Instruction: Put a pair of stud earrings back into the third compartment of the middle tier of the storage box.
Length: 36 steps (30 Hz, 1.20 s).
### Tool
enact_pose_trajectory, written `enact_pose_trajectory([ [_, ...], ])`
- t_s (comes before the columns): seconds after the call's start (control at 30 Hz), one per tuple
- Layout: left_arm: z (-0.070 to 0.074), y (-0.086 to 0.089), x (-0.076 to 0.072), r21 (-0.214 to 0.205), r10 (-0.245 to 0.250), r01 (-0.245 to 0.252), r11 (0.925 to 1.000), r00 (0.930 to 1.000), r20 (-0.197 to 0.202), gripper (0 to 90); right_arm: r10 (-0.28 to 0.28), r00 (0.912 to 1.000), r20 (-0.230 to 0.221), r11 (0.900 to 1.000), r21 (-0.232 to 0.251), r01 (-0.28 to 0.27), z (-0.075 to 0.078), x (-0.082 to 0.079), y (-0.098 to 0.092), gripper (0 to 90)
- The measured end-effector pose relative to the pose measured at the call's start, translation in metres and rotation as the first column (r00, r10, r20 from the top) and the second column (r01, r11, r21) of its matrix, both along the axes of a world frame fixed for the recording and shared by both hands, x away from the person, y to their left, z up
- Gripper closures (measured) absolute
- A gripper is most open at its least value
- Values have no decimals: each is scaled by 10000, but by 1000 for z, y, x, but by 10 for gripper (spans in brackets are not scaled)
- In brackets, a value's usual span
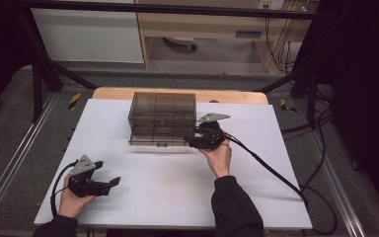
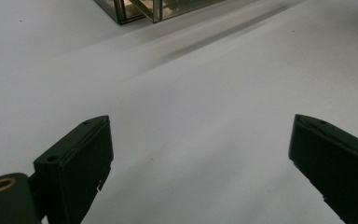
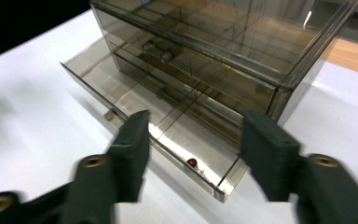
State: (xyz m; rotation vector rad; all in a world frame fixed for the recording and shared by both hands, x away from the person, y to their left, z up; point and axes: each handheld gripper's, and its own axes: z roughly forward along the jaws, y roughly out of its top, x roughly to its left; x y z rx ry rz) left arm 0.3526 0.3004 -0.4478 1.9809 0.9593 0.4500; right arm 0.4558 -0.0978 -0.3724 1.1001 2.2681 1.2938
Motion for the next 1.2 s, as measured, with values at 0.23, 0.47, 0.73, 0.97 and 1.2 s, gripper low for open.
enact_pose_trajectory([
  [0.23, 0, 0, 0, 22, 3, -3, 10000, 10000, 6, 60, -234, 9997, 49, 9992, 323, 232, 10, -14, -17, 158],
  [0.47, 0, -1, 0, 31, 7, -7, 10000, 10000, 4, 60, -264, 9996, 28, 9982, 531, 262, 13, -29, -41, 51],
  [0.73, 0, -1, 0, 55, 8, -8, 10000, 10000, 12, 60, -225, 9997, 54, 9996, 189, 224, 5, -50, -66, 23],
  [0.97, 1, -1, 0, 52, 21, -21, 10000, 10000, 23, 60, -371, 9992, -177, 9993, -53, 370, -11, -68, -84, 24],
  [1.2, 1, -1, 0, 76, 13, -13, 10000, 10000, 13, 60, -570, 9975, -412, 9982, -213, 562, -30, -84, -96, 31],
])
